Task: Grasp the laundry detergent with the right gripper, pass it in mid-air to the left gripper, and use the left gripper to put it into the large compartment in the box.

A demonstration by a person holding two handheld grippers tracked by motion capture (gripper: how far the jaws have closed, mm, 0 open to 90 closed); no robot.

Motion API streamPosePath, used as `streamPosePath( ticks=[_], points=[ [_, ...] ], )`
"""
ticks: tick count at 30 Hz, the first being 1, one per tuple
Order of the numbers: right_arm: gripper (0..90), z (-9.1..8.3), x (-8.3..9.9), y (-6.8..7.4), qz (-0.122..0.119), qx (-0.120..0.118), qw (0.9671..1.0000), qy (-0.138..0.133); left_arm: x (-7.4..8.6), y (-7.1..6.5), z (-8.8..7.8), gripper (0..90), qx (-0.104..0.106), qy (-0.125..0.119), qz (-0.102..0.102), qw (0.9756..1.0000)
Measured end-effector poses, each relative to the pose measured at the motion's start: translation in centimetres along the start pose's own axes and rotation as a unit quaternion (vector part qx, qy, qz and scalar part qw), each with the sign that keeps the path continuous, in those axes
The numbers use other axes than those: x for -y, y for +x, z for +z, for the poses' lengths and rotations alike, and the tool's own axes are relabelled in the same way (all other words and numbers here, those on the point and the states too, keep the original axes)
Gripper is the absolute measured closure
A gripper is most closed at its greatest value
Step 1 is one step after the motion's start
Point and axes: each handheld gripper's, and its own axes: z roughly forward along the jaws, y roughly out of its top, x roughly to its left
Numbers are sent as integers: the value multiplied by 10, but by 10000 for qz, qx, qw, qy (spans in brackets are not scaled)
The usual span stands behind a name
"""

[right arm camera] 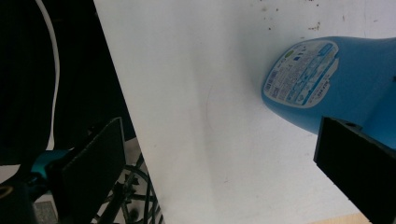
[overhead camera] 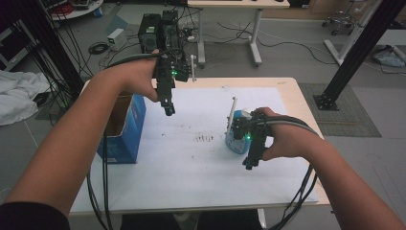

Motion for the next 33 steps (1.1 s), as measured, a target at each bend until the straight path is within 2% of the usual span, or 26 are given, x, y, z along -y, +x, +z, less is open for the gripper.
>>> streamPosePath(
  ticks=[7,13,14,18,20,23,26,29,30,32,33],
  points=[
    [15,-2,4,1,118,36,9999,-65,-1,-3,0,17,-101,-11,7,9999],
    [15,-4,11,3,143,64,9993,-344,-2,-4,3,17,-126,-60,-17,9999],
    [15,-4,17,4,171,74,9976,-667,-3,-4,5,17,-95,-58,-13,9999],
    [15,-3,21,5,239,72,9959,-869,-4,-4,8,17,-82,-32,7,10000],
    [15,1,27,6,302,76,9925,-1182,-4,-5,8,17,-73,-65,29,9999],
    [15,5,32,9,366,83,9896,-1388,-3,-6,10,17,-49,-147,50,9999],
    [15,10,39,12,446,121,9866,-1567,-3,-6,13,17,-25,-152,73,9999],
    [15,15,43,14,506,98,9852,-1633,-2,-7,16,17,0,-157,75,9998],
    [15,23,51,14,635,89,9837,-1678,-2,-7,19,17,17,-151,85,9998],
    [15,26,54,14,692,71,9833,-1683,-2,-6,20,17,18,-134,89,9999],
    [15,32,60,13,805,65,9822,-1698,-1,-6,21,17,22,-118,84,9999]
  ],
)
